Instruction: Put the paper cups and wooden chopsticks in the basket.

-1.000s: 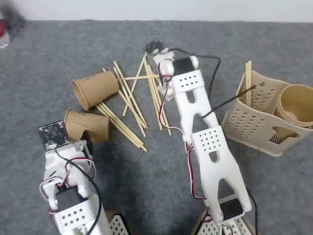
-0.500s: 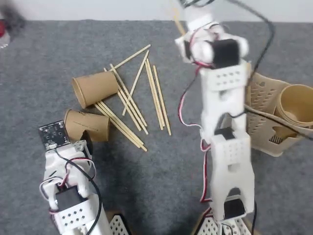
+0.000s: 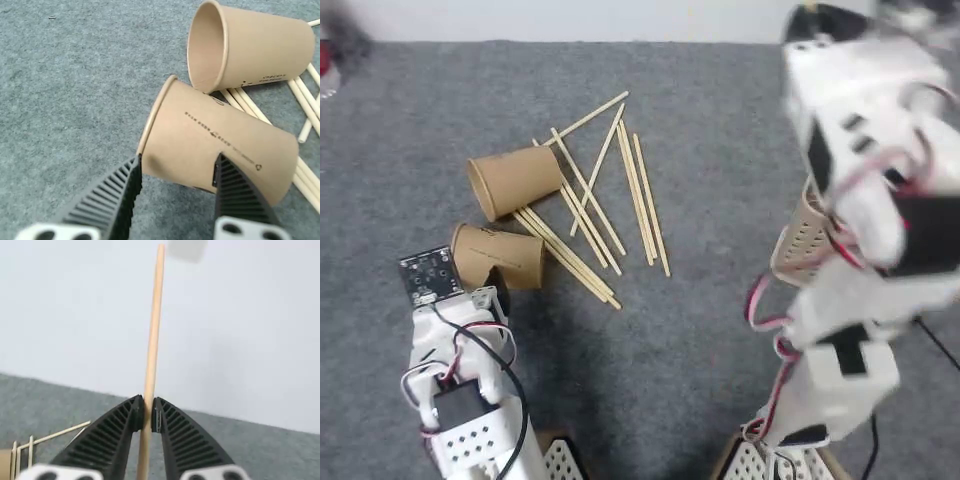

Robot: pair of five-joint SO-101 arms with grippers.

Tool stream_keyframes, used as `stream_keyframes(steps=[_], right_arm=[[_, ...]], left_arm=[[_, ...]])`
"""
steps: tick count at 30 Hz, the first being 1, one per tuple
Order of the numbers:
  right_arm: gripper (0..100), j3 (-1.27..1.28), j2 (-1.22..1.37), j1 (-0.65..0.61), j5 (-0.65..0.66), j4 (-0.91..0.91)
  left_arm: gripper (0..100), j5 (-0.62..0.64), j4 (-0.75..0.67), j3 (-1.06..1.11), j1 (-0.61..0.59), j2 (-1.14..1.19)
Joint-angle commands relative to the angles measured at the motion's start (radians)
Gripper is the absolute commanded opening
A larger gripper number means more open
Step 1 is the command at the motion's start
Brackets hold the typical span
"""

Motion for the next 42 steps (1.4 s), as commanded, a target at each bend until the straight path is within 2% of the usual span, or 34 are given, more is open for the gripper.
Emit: stream_keyframes(steps=[1,10,15,20,24,30,33,42], right_arm=[[0.6,0.184,-0.185,0.047,-0.014,0.044],[0.6,0.612,-0.34,0.157,-0.021,-0.116],[0.6,0.724,-0.404,0.156,-0.025,-0.14],[0.6,0.916,-0.556,0.157,-0.021,-0.242],[0.6,1.252,-0.704,0.18,-0.015,-0.449],[0.6,1.837,-0.937,0.265,-0.012,-0.995],[0.6,2.061,-1.012,0.283,-0.012,-1.199],[0.6,2.493,-1.204,0.291,-0.012,-1.442]], left_arm=[[23,0.002,-0.003,-0.005,0.006,-0.009],[23,0.002,0.002,-0.005,0.002,-0.009],[23,0.002,0.003,-0.005,0.002,-0.009],[23,0.002,0.003,-0.005,0.002,-0.009],[23,0.002,0.003,-0.005,0.002,-0.009],[23,0.002,0.003,-0.005,0.002,-0.009],[23,0.002,0.003,-0.005,0.002,-0.009],[23,0.002,0.0,-0.005,0.005,-0.009]])
